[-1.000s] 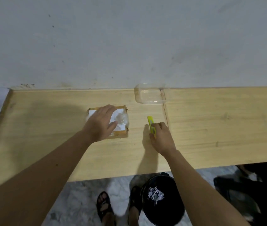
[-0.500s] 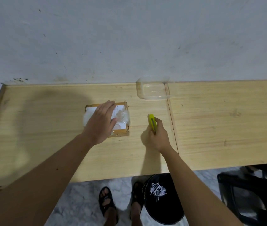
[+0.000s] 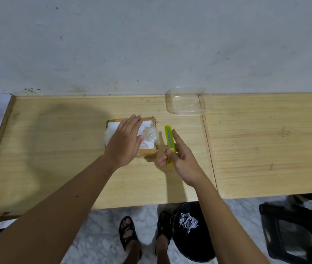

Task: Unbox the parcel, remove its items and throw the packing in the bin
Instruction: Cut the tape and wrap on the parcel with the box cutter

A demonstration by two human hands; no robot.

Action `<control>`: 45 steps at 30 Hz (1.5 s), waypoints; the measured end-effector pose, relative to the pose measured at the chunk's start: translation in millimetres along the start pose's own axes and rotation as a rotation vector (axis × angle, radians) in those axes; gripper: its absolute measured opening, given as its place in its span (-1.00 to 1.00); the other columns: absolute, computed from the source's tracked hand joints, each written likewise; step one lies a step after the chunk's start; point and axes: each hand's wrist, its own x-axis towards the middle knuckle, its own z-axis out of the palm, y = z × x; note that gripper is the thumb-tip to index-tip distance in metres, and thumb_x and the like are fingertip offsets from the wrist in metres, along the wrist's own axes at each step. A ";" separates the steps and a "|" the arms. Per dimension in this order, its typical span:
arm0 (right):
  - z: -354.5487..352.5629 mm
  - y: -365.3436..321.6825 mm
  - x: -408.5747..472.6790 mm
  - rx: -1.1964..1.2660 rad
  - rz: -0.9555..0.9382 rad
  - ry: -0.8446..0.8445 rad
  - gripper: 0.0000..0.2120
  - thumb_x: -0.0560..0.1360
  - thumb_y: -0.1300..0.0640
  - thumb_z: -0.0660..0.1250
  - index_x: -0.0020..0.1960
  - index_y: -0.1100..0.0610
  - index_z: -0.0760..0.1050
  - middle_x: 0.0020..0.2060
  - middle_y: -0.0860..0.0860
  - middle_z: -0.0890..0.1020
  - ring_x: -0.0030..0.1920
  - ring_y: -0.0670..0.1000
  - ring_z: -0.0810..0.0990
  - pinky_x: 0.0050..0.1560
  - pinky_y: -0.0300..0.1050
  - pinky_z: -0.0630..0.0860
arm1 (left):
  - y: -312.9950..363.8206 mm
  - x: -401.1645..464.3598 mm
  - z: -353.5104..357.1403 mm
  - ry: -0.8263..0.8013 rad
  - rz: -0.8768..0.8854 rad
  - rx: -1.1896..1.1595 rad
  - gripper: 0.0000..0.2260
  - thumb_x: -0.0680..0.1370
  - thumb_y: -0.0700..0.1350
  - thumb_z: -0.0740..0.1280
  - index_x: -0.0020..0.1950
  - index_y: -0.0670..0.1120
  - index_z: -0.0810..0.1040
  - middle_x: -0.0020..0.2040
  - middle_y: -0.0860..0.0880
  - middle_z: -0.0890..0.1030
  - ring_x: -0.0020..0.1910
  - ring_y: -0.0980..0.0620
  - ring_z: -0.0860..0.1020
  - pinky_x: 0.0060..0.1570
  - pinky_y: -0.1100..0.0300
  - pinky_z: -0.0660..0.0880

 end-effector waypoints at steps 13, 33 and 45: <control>20.3 4.8 1.0 -0.497 -0.123 0.232 -0.57 0.71 0.04 0.17 0.56 -0.17 0.34 -0.41 -0.24 0.48 -0.54 -0.17 0.40 -0.36 -0.21 0.47 | -3.2 -3.3 6.2 0.045 0.039 0.027 -0.49 0.71 0.00 0.12 0.59 -0.27 0.34 0.59 -0.18 0.39 0.64 -0.16 0.27 0.62 -0.10 0.20; 19.7 -25.2 5.1 -0.805 -0.127 0.188 -0.56 0.69 0.14 0.17 0.52 -0.16 0.40 -0.41 -0.09 0.57 -0.52 -0.14 0.51 -0.37 -0.11 0.57 | -1.7 -3.6 12.2 0.056 0.015 0.097 -0.52 0.73 -0.04 0.08 0.59 -0.26 0.35 0.63 -0.17 0.34 0.66 -0.13 0.25 0.60 -0.16 0.24; 8.6 -61.2 -17.9 -0.990 0.001 0.081 -0.54 0.69 0.14 0.14 0.50 -0.25 0.39 -0.27 0.05 0.65 -0.63 -0.05 0.40 -0.52 -0.16 0.50 | 4.4 -1.3 9.7 -0.042 0.053 0.309 -0.47 0.73 -0.02 -0.07 0.64 -0.21 0.28 0.66 -0.14 0.29 0.66 -0.10 0.23 0.62 -0.09 0.21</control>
